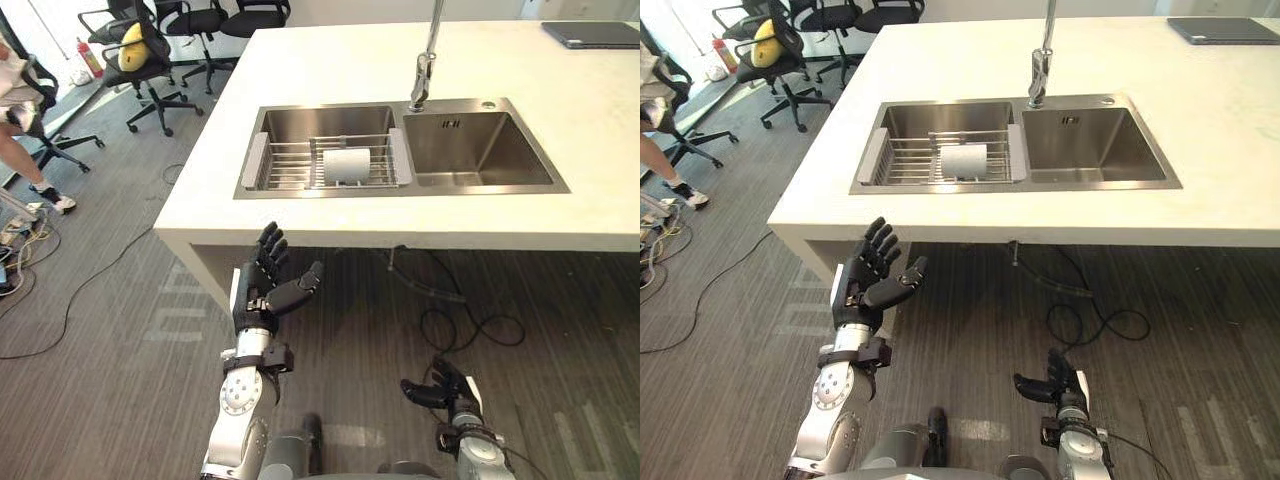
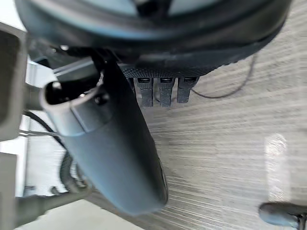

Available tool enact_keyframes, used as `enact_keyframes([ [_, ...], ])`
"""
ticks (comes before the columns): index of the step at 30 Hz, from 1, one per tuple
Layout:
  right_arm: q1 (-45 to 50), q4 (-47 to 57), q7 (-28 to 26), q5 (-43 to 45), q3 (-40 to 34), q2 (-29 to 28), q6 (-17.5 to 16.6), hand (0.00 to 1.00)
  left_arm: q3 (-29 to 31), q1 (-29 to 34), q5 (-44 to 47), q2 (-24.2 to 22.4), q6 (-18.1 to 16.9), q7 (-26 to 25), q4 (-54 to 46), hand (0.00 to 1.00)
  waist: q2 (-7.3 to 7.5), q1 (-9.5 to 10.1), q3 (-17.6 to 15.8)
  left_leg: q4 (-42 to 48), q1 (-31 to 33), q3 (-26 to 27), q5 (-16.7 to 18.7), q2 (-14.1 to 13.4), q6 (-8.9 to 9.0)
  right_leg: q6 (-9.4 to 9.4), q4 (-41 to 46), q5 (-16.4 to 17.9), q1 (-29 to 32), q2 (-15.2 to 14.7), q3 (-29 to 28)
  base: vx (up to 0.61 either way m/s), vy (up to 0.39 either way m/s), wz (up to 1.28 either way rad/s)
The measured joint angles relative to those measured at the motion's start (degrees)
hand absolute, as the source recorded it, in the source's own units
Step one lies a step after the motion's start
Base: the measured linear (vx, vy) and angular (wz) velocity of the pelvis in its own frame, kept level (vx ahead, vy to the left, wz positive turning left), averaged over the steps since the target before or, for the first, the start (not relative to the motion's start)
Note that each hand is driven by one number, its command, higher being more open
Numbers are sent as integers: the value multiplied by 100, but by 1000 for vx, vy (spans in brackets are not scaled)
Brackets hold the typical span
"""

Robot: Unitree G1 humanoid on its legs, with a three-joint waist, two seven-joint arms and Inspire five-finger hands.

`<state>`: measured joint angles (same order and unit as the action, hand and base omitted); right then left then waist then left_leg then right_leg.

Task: Walk over to the sink, pick up the cup, carry it to the dishwasher, place the cup inside the dishwasher, then close the dishwasher door

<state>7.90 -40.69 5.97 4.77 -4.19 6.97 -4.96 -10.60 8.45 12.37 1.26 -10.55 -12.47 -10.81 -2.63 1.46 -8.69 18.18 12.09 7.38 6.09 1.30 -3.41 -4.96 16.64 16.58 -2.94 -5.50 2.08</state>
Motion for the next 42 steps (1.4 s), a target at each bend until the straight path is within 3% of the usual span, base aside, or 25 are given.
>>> enact_keyframes([
  [1,8,-55,-5,-32,0,4,0,90,-2,4,-76,12,1,-41,-89,90,0,3,0,24,-80,22,70,48,-22,-7,166,33,7,-58,-50,388,152,-2],
  [2,18,-168,-39,-73,6,0,0,90,-9,9,-181,15,2,-128,-343,90,8,-23,-3,26,-270,33,201,134,-92,-163,763,105,120,-150,-118,315,111,3],
  [3,28,-213,-92,-130,11,-16,0,90,-15,4,-360,31,-6,-197,-659,90,22,-65,-7,-30,-477,15,319,205,-146,-633,1737,73,442,-233,-214,393,106,8],
  [4,33,-228,-109,-185,11,-37,0,90,-37,-5,-458,68,-23,-256,-812,90,29,-90,-10,-75,-595,-6,365,225,-169,-807,2307,19,667,-278,-287,379,52,14],
  [5,51,-277,-133,-221,26,-62,0,90,-80,-22,-607,146,-69,-332,-1040,90,37,-120,-11,-168,-856,-57,424,247,-181,-798,3198,19,972,-310,-328,442,21,19],
  [7,67,-354,-155,-221,96,-82,-1,90,-126,-25,-852,178,-149,-417,-1328,90,45,-184,0,-339,-1214,-187,438,219,-185,-500,3743,152,1281,-347,-167,325,-36,23],
  [8,67,-351,-171,-222,155,-89,-14,90,-154,-35,-975,196,-248,-500,-1421,90,56,-197,14,-453,-1338,-213,442,169,-177,-341,3695,236,1435,-349,-87,212,-68,18],
  [10,25,-345,-213,-237,244,-122,-60,90,-161,-110,-1047,234,-404,-622,-1462,90,76,-199,22,-533,-1495,-231,573,-10,21,-59,3282,394,1859,-307,7,282,-194,4],
  [12,-19,-342,-245,-269,250,-161,-91,90,-168,-110,-1185,235,-402,-721,-1370,90,83,-222,26,-504,-1582,-226,668,-196,172,-21,2548,399,2119,-208,6,214,-226,-4],
  [13,-20,-345,-257,-268,256,-187,-101,90,-172,-110,-1252,280,-396,-733,-1302,90,171,-238,61,-352,-1599,-212,849,-312,385,69,1461,-97,2095,-143,-10,174,-207,4],
  [14,16,-356,-259,-268,262,-207,-108,90,-154,-112,-1277,367,-394,-734,-1285,90,281,-249,73,-272,-1615,-217,966,-288,482,100,1150,-813,2049,-171,-23,291,-327,9],
  [15,45,-496,-252,-267,250,-88,-112,90,-166,-115,-1431,336,-347,-721,-1071,90,93,-276,95,-151,-1663,-290,1135,-541,624,218,1175,-783,1915,33,130,295,-308,4],
  [16,58,-545,-253,-267,245,-11,-110,90,-172,-130,-1520,335,-293,-676,-929,90,23,-271,140,-162,-1697,-279,1134,-688,634,332,1149,-712,1861,167,193,244,-256,1],
  [19,143,-499,-259,-260,229,83,-109,90,-176,-240,-1588,364,-219,-461,-725,90,3,-290,152,-93,-1722,-291,1004,-874,762,487,1102,-594,1716,304,342,187,-251,13],
  [22,318,-366,-286,-219,234,141,-109,90,-162,-401,-1582,419,-155,-314,-509,90,6,-321,150,996,-1385,-288,843,-1101,803,576,736,-581,1194,394,565,100,-159,33],
  [23,399,-240,-304,-211,237,134,-128,90,-150,-412,-1584,443,-152,-288,-500,90,21,-308,146,1469,-1221,-273,738,-1164,728,614,540,-600,974,398,588,89,-73,9],
  [25,388,-189,-315,-203,234,146,-134,90,-140,-493,-1597,500,-150,-208,-489,90,10,-267,173,1568,-1004,-258,992,-1154,689,695,269,-640,798,397,585,79,-34,1],
  [28,265,-186,-359,-194,241,149,-135,90,-113,-753,-1856,721,-142,-89,-437,90,13,-217,175,575,-701,-438,1021,-858,646,582,4,-795,734,305,479,59,77,-13],
  [29,245,-203,-376,-195,242,158,-135,90,-112,-812,-1992,751,-101,-33,-371,90,-53,-223,213,-134,-705,-605,483,-751,672,440,27,-830,742,322,424,92,162,-41],
  [30,223,-309,-413,-197,248,100,-127,90,-90,-833,-2160,823,-78,18,-240,90,-22,-192,261,-268,-841,-499,225,-687,689,372,50,-826,734,328,234,140,195,-44],
  [34,297,-309,-509,-198,237,19,-136,90,-183,-1040,-2527,1068,106,210,101,90,149,-259,289,-610,-1015,-326,129,-480,554,273,-83,-871,727,152,61,77,128,-18],
  [38,412,-347,-604,-199,236,12,-132,90,-441,-1318,-2796,1299,160,397,230,90,152,-266,291,-908,-1168,-224,23,-388,500,199,-213,-920,705,90,-45,33,58,-10],
  [42,361,-392,-626,-201,236,18,-131,90,-545,-1671,-2981,1490,150,475,713,90,140,-396,303,-1319,-1337,-209,-188,-388,520,182,-509,-1080,607,141,-37,-3,-5,-2],
])
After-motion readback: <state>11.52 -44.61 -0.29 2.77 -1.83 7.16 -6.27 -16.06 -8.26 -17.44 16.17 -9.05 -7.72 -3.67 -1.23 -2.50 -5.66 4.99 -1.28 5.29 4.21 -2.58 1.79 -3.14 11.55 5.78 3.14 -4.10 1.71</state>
